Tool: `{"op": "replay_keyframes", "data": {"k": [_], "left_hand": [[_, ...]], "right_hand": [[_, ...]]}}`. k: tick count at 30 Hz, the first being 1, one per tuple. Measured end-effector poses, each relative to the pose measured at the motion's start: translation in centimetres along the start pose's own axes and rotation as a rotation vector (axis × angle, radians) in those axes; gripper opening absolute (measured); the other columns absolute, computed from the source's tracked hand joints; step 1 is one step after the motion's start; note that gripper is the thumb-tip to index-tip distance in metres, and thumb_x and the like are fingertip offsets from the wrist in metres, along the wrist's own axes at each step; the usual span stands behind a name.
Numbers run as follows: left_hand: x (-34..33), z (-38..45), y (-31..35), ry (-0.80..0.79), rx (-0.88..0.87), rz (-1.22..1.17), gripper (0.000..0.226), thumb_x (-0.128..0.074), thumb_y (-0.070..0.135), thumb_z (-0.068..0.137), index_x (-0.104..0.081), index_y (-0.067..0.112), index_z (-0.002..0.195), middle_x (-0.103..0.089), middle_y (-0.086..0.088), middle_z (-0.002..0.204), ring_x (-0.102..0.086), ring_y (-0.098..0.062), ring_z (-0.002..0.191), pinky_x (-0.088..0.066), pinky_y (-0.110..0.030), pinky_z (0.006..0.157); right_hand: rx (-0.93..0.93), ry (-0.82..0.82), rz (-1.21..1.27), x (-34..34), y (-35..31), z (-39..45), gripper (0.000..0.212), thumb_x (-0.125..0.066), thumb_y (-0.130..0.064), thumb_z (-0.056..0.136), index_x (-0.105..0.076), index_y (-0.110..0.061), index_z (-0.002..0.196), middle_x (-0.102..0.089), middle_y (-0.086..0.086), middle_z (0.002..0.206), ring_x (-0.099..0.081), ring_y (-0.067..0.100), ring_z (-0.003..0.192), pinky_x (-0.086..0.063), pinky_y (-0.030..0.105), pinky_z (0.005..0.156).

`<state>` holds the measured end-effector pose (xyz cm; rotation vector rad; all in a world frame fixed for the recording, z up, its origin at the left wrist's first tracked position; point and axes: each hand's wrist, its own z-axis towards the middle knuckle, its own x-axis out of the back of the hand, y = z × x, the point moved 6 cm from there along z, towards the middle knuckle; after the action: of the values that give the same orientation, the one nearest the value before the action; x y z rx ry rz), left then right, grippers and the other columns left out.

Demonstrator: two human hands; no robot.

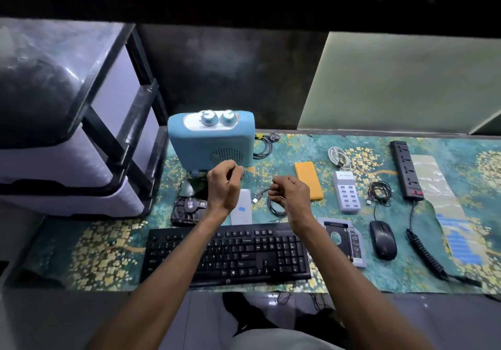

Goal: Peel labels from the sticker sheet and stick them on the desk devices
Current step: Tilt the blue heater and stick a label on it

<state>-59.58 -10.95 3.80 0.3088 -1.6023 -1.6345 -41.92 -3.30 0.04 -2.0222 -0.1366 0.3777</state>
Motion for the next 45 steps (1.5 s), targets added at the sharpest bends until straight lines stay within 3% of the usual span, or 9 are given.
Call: {"op": "replay_keyframes", "data": {"k": [5,11,20,24,29,32,35,38,45], "left_hand": [[-1.0,-3.4,2.1,-0.017,0.033,-0.028,0.038,-0.056,0.022,0.089,-0.043,0.016,0.054,-0.045,-0.007,0.05,-0.038,-0.015,0.051,-0.037,-0.043,0.048],[-1.3,-5.6,9.1,0.02,-0.065,-0.005,0.035,-0.055,0.014,0.085,-0.045,0.009,0.052,-0.044,-0.006,0.047,-0.037,-0.014,0.047,-0.034,-0.042,0.047],[3.5,-6.8,30.0,0.227,-0.542,0.159,0.034,-0.058,0.011,0.093,-0.045,0.008,0.062,-0.047,-0.004,0.057,-0.047,-0.022,0.056,-0.037,-0.04,0.057],[5.7,-7.8,39.6,0.358,-0.77,0.241,0.033,-0.058,0.013,0.095,-0.047,0.011,0.064,-0.045,0.001,0.066,-0.047,-0.018,0.061,-0.037,-0.037,0.059],[6.9,-9.0,47.0,0.526,-0.974,0.404,0.009,-0.06,0.018,0.09,-0.065,0.01,0.089,-0.062,-0.005,0.093,-0.058,-0.024,0.088,-0.048,-0.045,0.08],[7.1,-8.8,49.2,0.601,-1.0,0.525,0.048,-0.062,0.026,0.087,-0.061,0.01,0.132,-0.057,-0.01,0.14,-0.053,-0.029,0.129,-0.04,-0.046,0.11],[7.5,-8.3,50.3,0.634,-0.994,0.628,0.075,-0.057,0.038,0.091,-0.035,0.011,0.157,-0.028,-0.012,0.167,-0.026,-0.028,0.155,-0.02,-0.051,0.126],[8.4,-6.7,50.8,0.647,-0.965,0.715,0.086,-0.053,0.046,0.093,-0.016,0.014,0.163,-0.01,-0.013,0.172,-0.008,-0.027,0.16,-0.011,-0.055,0.127],[10.0,-3.7,50.1,0.666,-0.948,0.857,0.085,-0.044,0.055,0.097,-0.01,0.016,0.164,-0.001,-0.01,0.173,0.001,-0.025,0.16,-0.01,-0.059,0.126]], "right_hand": [[0.036,-0.03,0.021,2.0,-1.2,-2.7,0.007,-0.066,-0.005,0.091,-0.061,-0.005,0.085,-0.059,0.006,0.065,-0.056,0.019,0.057,-0.049,0.024,0.054],[0.189,-0.081,-0.041,5.2,-6.5,-7.1,0.017,-0.059,0.001,0.091,-0.062,-0.005,0.076,-0.055,0.012,0.066,-0.052,0.02,0.055,-0.046,0.028,0.054],[0.841,-0.049,-0.195,6.9,-26.2,-16.0,0.016,-0.066,-0.015,0.085,-0.066,-0.006,0.073,-0.064,0.012,0.06,-0.06,0.018,0.056,-0.052,0.04,0.059],[1.044,-0.011,-0.231,6.9,-34.0,-20.3,0.017,-0.066,-0.029,0.085,-0.062,-0.018,0.072,-0.068,0.01,0.065,-0.067,0.035,0.064,-0.056,0.055,0.061],[1.323,0.039,-0.336,7.5,-39.8,-26.4,0.01,-0.068,-0.022,0.092,-0.065,-0.02,0.082,-0.069,0.0,0.068,-0.069,0.017,0.064,-0.058,0.047,0.063],[1.528,0.15,-0.456,7.7,-42.7,-29.5,0.013,-0.067,-0.021,0.091,-0.063,-0.019,0.102,-0.071,-0.003,0.088,-0.069,0.012,0.081,-0.058,0.041,0.073],[1.712,0.336,-0.661,7.2,-45.3,-31.0,0.046,-0.065,-0.027,0.09,-0.055,-0.015,0.134,-0.06,0.004,0.137,-0.054,0.017,0.13,-0.047,0.035,0.11],[1.752,0.494,-0.892,5.9,-47.1,-30.9,0.069,-0.059,-0.042,0.092,-0.037,-0.018,0.154,-0.031,0.009,0.165,-0.024,0.023,0.155,-0.023,0.037,0.125],[1.674,0.678,-1.153,4.0,-47.0,-28.1,0.082,-0.05,-0.062,0.092,-0.023,-0.03,0.161,-0.006,0.008,0.173,0.002,0.025,0.16,-0.011,0.052,0.128]]}}
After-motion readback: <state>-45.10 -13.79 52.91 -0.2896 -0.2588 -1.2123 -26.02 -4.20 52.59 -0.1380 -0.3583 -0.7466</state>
